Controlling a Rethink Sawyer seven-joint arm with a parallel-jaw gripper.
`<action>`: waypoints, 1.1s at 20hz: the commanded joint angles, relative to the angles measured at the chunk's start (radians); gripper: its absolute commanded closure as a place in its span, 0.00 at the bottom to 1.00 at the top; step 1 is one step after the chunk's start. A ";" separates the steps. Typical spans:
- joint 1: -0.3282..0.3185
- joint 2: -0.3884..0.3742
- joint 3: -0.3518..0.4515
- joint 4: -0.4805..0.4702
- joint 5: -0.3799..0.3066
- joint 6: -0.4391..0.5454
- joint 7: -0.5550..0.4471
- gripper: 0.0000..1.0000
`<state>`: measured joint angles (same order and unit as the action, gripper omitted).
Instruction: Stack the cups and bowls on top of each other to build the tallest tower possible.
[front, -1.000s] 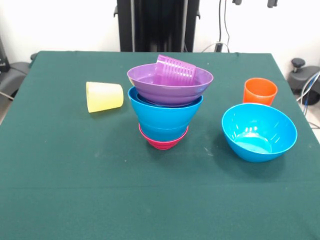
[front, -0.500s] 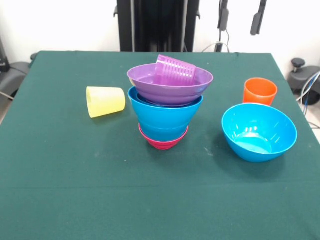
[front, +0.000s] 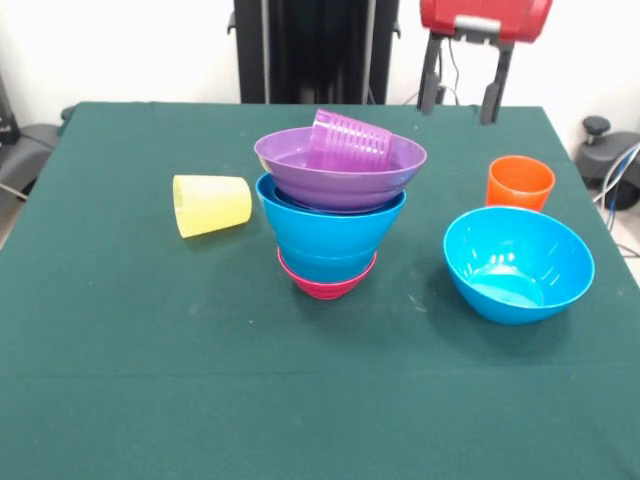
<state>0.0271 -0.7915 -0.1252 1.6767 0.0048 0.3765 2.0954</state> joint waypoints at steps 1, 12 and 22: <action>0.020 0.123 0.020 -0.061 0.016 -0.055 0.164 0.00; 0.068 0.193 -0.009 -0.105 0.042 -0.069 0.179 0.00; 0.165 0.068 -0.081 -0.130 0.117 0.160 0.190 0.00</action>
<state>0.1617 -0.6727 -0.2174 1.5997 0.0809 0.3769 2.1028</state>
